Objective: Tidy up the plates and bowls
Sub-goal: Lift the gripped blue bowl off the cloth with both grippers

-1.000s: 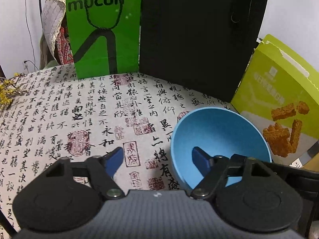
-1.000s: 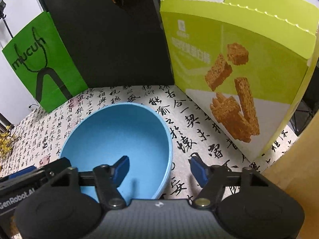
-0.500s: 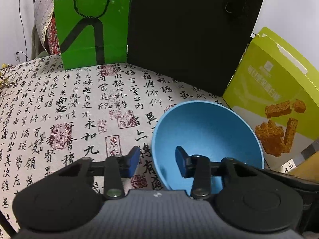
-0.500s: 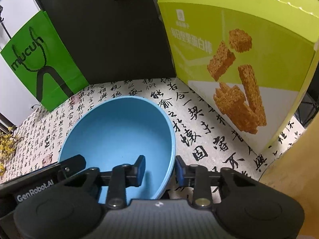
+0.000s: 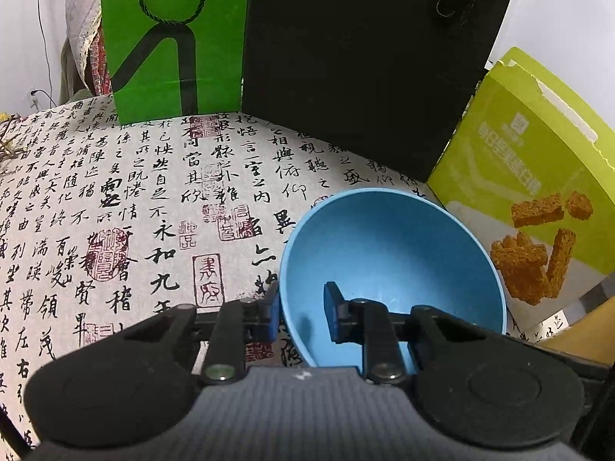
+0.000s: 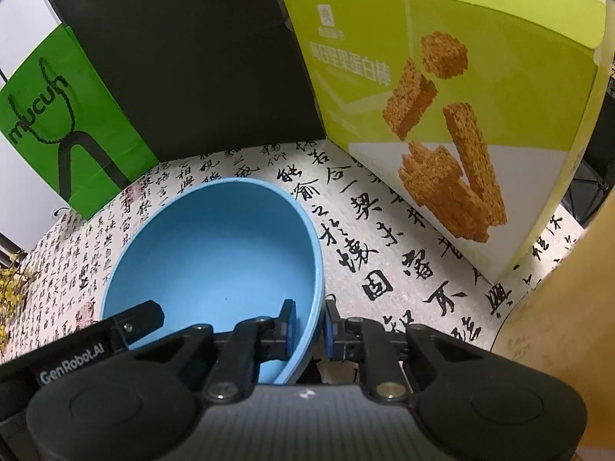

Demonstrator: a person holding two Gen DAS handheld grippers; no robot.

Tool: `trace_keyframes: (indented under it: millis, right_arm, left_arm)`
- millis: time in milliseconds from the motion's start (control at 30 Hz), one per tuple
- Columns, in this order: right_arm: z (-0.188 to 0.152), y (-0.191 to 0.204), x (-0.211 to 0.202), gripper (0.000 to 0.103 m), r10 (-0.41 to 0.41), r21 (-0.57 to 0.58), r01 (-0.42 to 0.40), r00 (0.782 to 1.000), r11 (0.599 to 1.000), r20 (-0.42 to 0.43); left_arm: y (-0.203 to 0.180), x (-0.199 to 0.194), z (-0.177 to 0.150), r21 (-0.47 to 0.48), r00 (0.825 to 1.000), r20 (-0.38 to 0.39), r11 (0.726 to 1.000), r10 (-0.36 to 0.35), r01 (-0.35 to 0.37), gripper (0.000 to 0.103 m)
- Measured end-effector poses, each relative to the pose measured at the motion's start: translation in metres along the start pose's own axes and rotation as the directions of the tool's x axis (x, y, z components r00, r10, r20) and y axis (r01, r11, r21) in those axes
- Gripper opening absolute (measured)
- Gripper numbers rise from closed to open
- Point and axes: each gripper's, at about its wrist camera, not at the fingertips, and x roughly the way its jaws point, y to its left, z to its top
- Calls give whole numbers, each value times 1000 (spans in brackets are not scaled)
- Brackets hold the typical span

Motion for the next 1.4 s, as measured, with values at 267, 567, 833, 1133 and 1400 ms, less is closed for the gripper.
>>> trace_keyframes:
  millis: [267,567,833,1133,1400]
  right_arm:
    - [-1,-3,-2,12,10,26,-11,1000,1000,8]
    - [-2,-1,-8,12,15,24,-16,1000,1000,18]
    - [-4,3,-16,12,28,15,-28,999,999,24]
    - [-8,13,-27,12,47,-3,-47,998,999,35]
    - [-14,23,-37,12,74,-24,-73,996,997,41]
  left_arm:
    - [0,-3,1,10,1000,7,1000,8,-8,19]
    - [-2,-13,3,21,1000,25,1000,8,-9,19]
    - [-1,-25,5,22,999,42,1000,14,-15,19]
    - [5,-44,3,12,997,66,999,29,-30,19]
    - [15,-61,-1,-10,995,87,999,49,-48,19]
